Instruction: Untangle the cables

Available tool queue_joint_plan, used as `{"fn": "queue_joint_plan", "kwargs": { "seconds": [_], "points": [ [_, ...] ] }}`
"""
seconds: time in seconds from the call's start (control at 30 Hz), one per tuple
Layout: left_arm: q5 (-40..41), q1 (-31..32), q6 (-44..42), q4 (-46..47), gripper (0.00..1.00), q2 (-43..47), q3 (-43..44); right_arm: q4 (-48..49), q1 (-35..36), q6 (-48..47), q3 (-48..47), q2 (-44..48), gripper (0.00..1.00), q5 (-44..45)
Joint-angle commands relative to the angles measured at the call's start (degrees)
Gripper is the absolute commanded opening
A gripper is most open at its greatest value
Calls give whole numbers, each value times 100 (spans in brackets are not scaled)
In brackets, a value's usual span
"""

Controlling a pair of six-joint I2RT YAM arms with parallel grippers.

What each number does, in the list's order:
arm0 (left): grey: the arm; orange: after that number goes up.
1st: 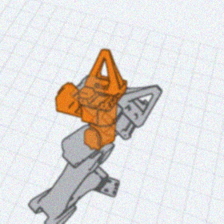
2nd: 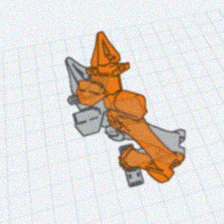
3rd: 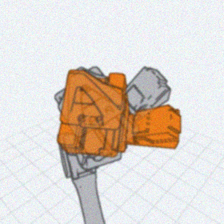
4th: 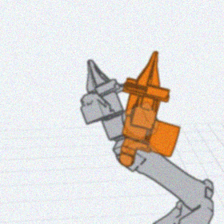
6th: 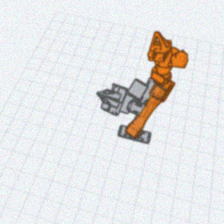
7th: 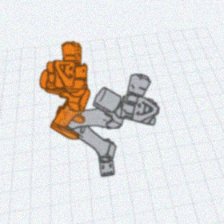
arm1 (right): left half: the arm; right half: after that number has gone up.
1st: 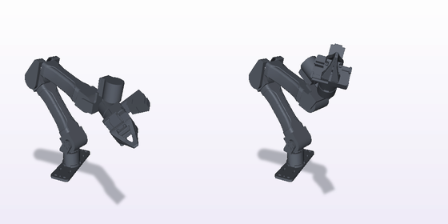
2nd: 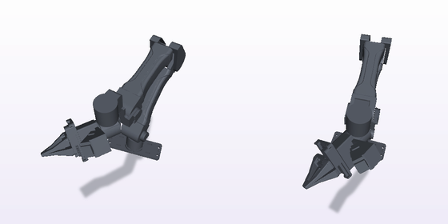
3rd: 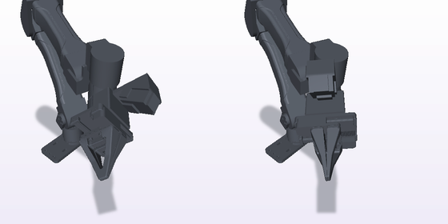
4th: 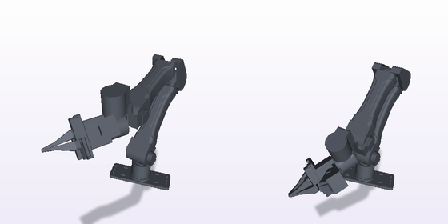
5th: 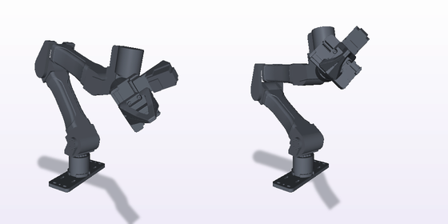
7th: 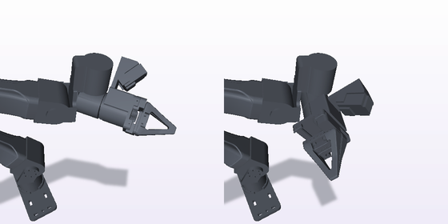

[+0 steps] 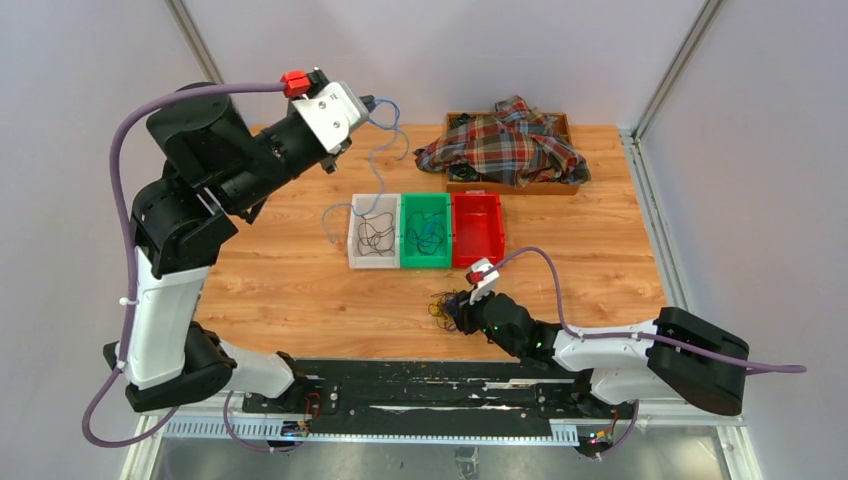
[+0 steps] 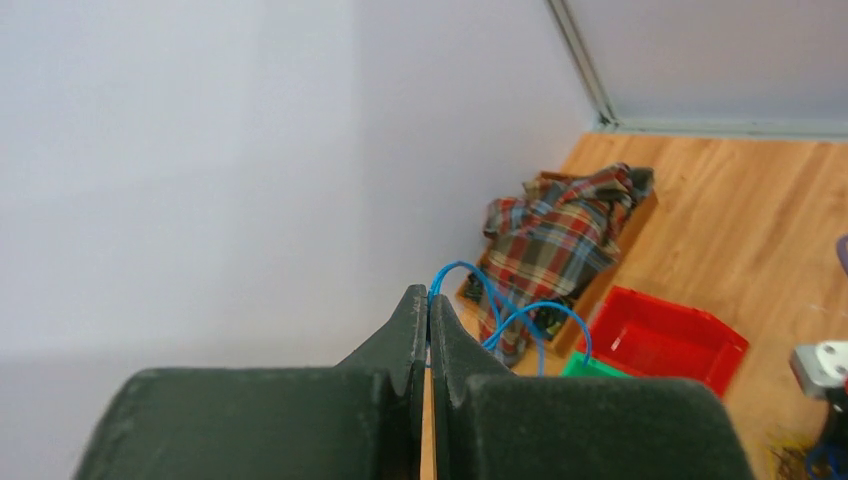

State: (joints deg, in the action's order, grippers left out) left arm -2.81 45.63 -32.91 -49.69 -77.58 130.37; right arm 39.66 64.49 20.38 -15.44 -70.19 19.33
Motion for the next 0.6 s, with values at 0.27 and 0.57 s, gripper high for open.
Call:
{"fn": "queue_joint_plan", "kwargs": {
  "seconds": [0.27,0.57],
  "points": [
    [239,52,100,833,0,535,-1444,-243,77,72,-101,797,30,257],
    [446,52,203,1495,1,735,-3483,-775,15,-213,-122,2345,40,799]
  ]
}}
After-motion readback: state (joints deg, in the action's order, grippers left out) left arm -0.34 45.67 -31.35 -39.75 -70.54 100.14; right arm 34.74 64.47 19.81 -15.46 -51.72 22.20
